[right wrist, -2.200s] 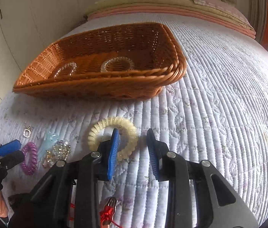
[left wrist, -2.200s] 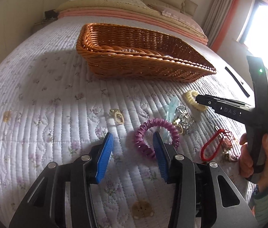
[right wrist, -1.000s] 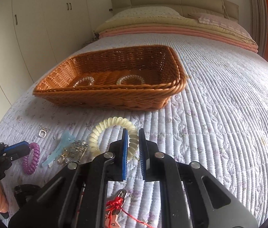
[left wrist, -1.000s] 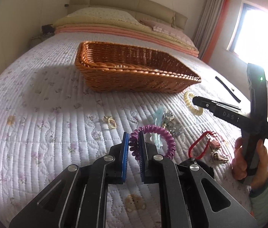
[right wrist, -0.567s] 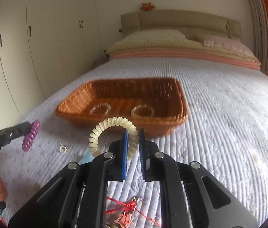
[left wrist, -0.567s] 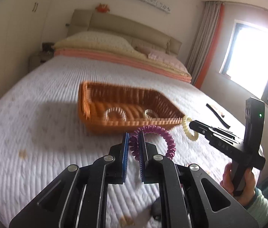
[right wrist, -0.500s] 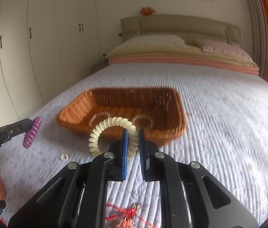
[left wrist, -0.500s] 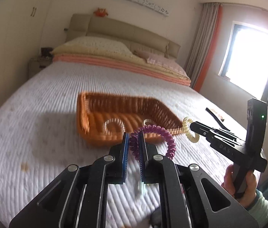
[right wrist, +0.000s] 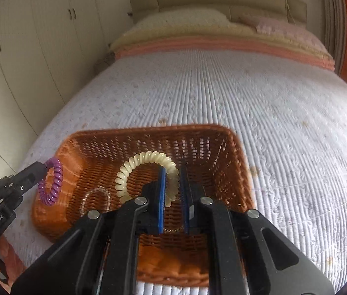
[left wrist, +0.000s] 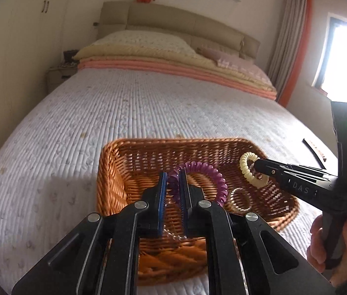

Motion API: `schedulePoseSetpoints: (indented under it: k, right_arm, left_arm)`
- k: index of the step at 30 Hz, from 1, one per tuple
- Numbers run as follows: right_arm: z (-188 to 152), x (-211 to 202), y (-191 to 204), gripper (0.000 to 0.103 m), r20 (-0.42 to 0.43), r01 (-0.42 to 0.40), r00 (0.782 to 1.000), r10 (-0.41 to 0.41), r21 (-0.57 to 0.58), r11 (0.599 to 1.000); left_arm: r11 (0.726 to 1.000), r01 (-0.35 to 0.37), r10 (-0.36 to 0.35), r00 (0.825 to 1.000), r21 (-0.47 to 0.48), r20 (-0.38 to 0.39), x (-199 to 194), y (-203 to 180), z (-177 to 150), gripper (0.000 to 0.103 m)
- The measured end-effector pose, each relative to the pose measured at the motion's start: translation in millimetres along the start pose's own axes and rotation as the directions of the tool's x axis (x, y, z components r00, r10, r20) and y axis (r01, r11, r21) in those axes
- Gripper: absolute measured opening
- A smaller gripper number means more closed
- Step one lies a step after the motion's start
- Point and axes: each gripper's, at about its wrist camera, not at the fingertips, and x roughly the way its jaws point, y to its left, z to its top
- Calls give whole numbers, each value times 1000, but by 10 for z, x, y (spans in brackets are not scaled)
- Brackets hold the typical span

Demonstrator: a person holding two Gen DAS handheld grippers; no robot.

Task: Organize jewelry
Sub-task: 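Carry both hair ties into the basket and open both grippers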

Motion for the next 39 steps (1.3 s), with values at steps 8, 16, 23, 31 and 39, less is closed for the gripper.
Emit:
schedulePoseSetpoints:
  k: [8,16,23,31,39]
  right_arm:
    - [-78,362,74,9,-120,30,992,-32,-18,999]
    - [-168,387,48,10,-135,22,991,-22,-2,1000]
    - [-219,-71,58,18,-63,-28,998,28,-10,1000]
    - [-566,-1005,80,30,72,-146,986,148,-29,989]
    - [-1076,-1149,170,43,83,-172,981,177,-66,983]
  left_arm:
    - [999,-40,42,993,19,-108,332,-9,-131,8]
    - [999,-24,27,992,24,-120,331,10,-175,9]
    - [999,41,-40,998,22,-38,-177,-27,-198,24]
    - [989,140,-144,985,45,98,-1110,-141,-354,36]
    - [977,196,-204,972,80,114,-1542,-275,-792,43]
